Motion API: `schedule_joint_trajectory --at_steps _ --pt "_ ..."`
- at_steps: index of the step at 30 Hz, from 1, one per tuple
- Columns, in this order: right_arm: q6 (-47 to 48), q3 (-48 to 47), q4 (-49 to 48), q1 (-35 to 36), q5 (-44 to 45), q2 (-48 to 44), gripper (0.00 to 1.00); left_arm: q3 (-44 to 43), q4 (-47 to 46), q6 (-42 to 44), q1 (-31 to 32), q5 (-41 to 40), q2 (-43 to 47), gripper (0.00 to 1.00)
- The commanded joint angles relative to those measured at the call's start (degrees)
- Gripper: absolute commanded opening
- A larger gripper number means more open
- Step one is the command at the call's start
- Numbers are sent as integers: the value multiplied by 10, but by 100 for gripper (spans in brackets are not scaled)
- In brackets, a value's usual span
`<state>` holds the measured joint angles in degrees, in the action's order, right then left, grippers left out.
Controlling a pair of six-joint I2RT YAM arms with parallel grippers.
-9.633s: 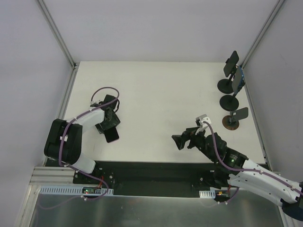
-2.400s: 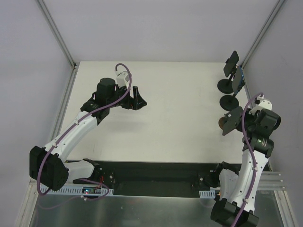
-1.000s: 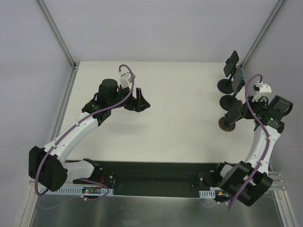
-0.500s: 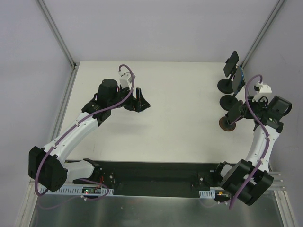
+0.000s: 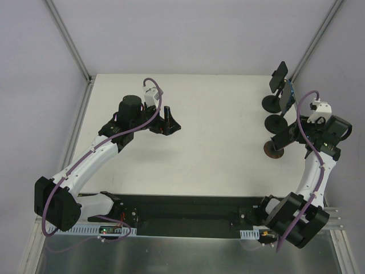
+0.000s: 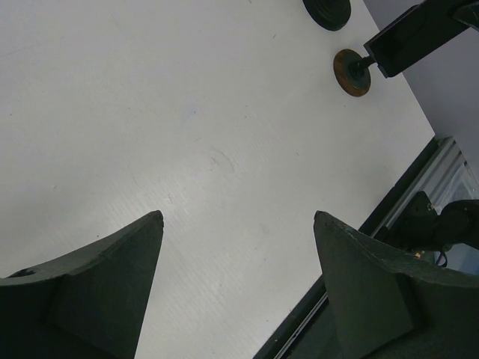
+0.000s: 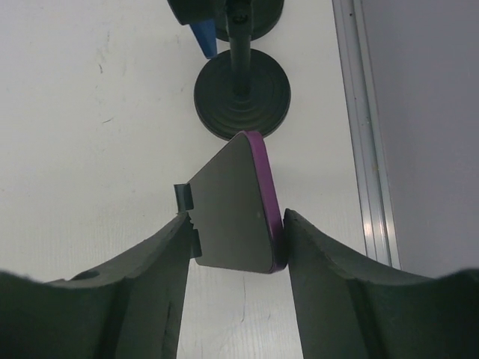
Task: Place the phone on the phone stand
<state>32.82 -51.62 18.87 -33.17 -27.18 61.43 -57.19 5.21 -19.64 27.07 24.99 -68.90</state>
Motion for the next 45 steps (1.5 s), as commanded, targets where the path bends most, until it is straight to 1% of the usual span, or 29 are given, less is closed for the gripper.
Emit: schedule_joint_trajectory --at_steps 1,4,6,7,8,12,14,17,18,19,20,21,22,23,24,25,26,27,29,30,31,33,35,36,38,39,41,42,45 --pt "-12 -13 -3 7 48 -16 56 4 -15 19 6 -7 8 80" --pt "-11 -23 10 16 66 -12 59 4 -14 23 5 -11 7 80" --pt "-7 -35 20 27 81 -11 69 5 -13 24 6 -13 5 80" --pt "-7 -38 28 31 102 -14 80 5 -13 24 6 -14 4 80" --pt "-7 -42 33 35 114 -17 96 4 -13 28 6 -17 3 80" --pt "-20 -66 60 49 178 -37 96 5 -11 33 6 -26 3 80" --pt "-32 -82 81 64 259 -56 96 5 -9 37 6 -30 2 80" --pt "-46 -107 113 127 413 -75 96 4 -6 43 5 -42 1 80" --pt "-44 -119 127 183 454 -72 96 4 -4 44 6 -48 1 80" --pt "-43 -131 160 223 557 -62 96 5 -4 48 6 -50 2 80" --pt "-40 -148 173 269 612 -58 96 4 -2 50 6 -56 3 80" --pt "-32 -148 179 369 660 -54 96 6 -1 52 6 -60 3 80" --pt "-32 -147 179 423 773 -45 96 7 -2 57 5 -71 5 80" --pt "-43 -140 177 476 835 -38 96 8 -1 60 5 -78 6 80" --pt "-68 -137 180 580 888 -30 96 9 -1 62 6 -85 8 80" --pt "-85 -135 200 630 957 -6 96 9 1 67 5 -99 15 80" --pt "-103 -135 220 676 972 8 96 13 0 71 5 -107 18 80" --pt "-160 -149 274 749 968 25 96 16 0 72 6 -118 28 80" --pt "-215 -168 312 808 887 69 96 23 1 74 7 -148 37 79" --pt "-249 -174 299 861 850 78 96 23 1 74 7 -151 45 79" --pt "-257 -170 278 888 784 84 96 22 6 63 5 -154 52 79" --pt "-307 -152 225 967 775 84 96 20 21 47 0 -130 84 79" --pt "-364 -149 202 1003 752 77 96 30 31 16 -3 -121 121 79" --pt "-385 -145 185 1025 737 70 96 34 41 8 -5 -116 164 79" --pt "-401 -140 162 1047 707 36 96 37 47 -14 -7 -109 212 80" --pt "-409 -138 154 1056 710 22 96 37 56 -21 -7 -99 259 81" --pt "-394 -130 139 1088 726 -36 96 22 65 -37 -7 -87 299 82" --pt "-380 -124 111 1101 755 -61 96 13 67 -40 -6 -73 331 82" --pt "-350 -120 81 1114 762 -195 96 -42 81 -44 -7 -55 368 84"
